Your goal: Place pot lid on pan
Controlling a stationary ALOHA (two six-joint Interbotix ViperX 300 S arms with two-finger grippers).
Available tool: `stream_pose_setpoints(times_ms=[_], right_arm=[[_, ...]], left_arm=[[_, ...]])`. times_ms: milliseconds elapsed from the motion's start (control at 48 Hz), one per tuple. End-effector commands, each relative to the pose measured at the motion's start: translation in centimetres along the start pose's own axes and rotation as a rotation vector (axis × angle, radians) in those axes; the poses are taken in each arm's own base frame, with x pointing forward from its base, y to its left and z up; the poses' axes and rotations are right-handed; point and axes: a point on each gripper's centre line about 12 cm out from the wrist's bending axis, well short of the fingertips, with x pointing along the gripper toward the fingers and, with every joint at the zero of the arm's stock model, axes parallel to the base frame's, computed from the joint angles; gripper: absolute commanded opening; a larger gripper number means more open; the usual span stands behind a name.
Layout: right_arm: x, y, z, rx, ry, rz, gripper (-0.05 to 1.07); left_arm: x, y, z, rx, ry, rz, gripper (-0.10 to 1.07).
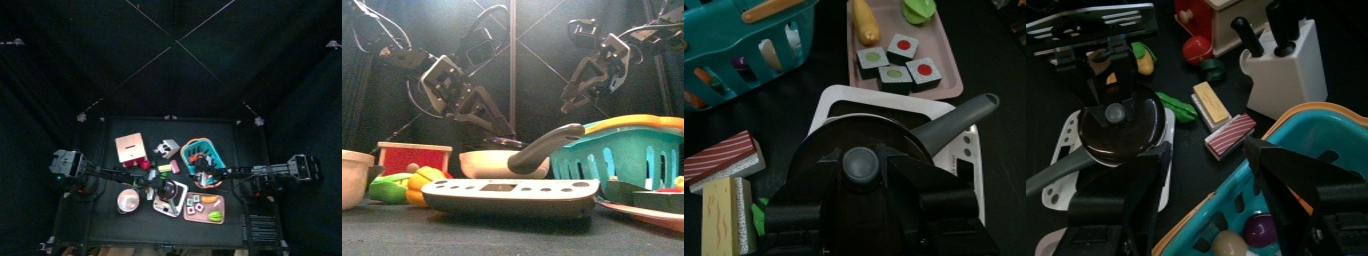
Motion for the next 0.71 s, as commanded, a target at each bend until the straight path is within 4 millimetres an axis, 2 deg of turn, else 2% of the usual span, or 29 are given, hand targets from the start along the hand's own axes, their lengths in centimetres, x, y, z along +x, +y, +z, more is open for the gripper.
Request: stream_pose_setpoints(times_ms=[0, 375, 688], right_arm=[[-0.3, 0.1, 0.9, 0.002, -0.026, 0.006, 0.93], [-0.3, 0.1, 0.8, 0.002, -0.025, 0.005, 0.93], [-0.3, 0.1, 0.8, 0.002, -0.025, 0.005, 0.93]], left_arm=[[0.1, 0.0, 1.1, 0.001, -0.034, 0.0, 0.61], [1.2, -0.4, 1.2, 0.004, -0.034, -0.007, 0.62], [1.7, -0.9, 0.6, 0.006, -0.019, -0.019, 0.64]])
